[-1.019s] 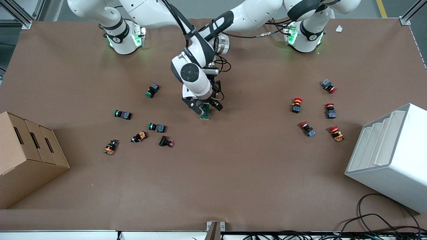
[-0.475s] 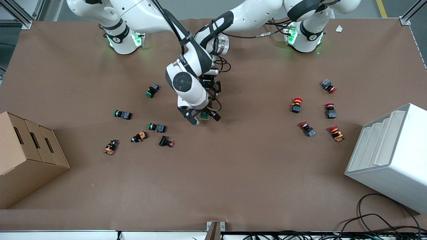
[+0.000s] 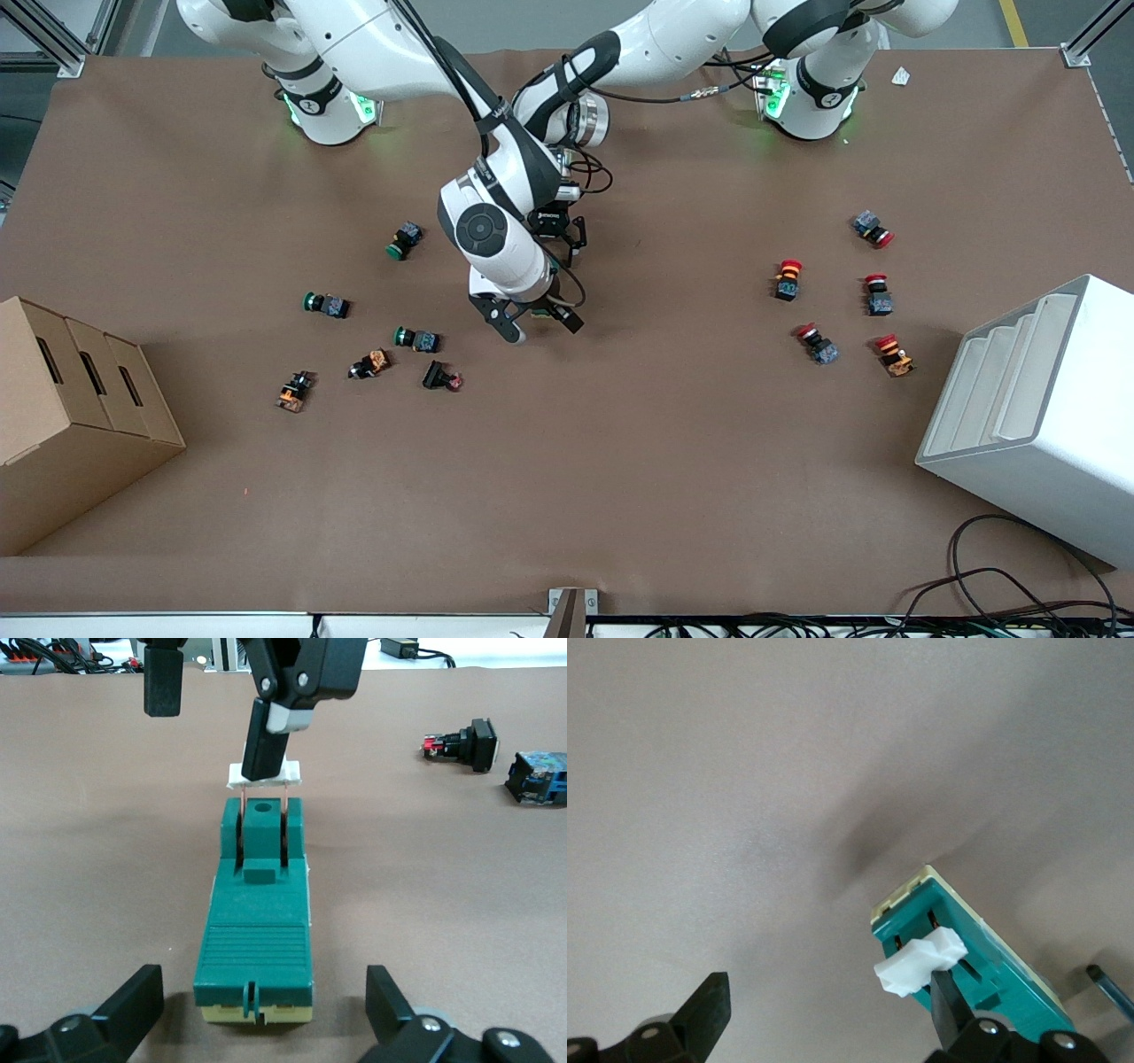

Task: Close load switch with both arms
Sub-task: 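Rotate the white lever upright with the right gripper against the switch body, then withdraw the right gripper from the lever while the left gripper lifts away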

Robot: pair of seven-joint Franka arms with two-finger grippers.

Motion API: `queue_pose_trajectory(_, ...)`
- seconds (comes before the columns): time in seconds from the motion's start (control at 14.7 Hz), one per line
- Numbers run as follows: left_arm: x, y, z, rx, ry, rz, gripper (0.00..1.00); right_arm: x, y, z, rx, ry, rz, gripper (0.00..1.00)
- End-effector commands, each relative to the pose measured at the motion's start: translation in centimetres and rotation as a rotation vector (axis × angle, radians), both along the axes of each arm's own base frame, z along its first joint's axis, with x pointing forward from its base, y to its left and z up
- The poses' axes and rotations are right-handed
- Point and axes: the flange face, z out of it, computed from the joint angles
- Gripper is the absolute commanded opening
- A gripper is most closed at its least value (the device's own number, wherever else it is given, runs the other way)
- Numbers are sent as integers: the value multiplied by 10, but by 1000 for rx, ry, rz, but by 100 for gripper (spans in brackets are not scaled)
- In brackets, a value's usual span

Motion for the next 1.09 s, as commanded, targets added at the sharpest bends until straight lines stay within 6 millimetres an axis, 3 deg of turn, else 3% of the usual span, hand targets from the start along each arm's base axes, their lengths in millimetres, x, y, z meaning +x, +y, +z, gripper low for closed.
queue_pose_trajectory(0.0, 8, -1, -19, 3, 9, 7, 100, 13, -2, -6, -6, -17, 10, 100)
queue_pose_trajectory(0.48, 9, -2, -18, 1, 9, 8, 100, 35, -9, -28, -58, -56, 49, 100)
queue_pose_trajectory(0.68, 11, -2, -13, 0, 1, 10, 100, 59, -46, -21, -83, -20, 76, 100)
queue_pose_trajectory(0.75, 13, -4, -9, -7, -3, 14, 100, 70, -68, -11, -100, 7, 113, 100)
queue_pose_trajectory(0.81, 14, -5, -6, -12, -3, 19, 100, 81, -89, 19, -99, 12, 154, 100)
queue_pose_trajectory(1.02, 12, -10, 8, -11, -9, 32, 99, 107, -157, 82, -112, 14, 276, 100)
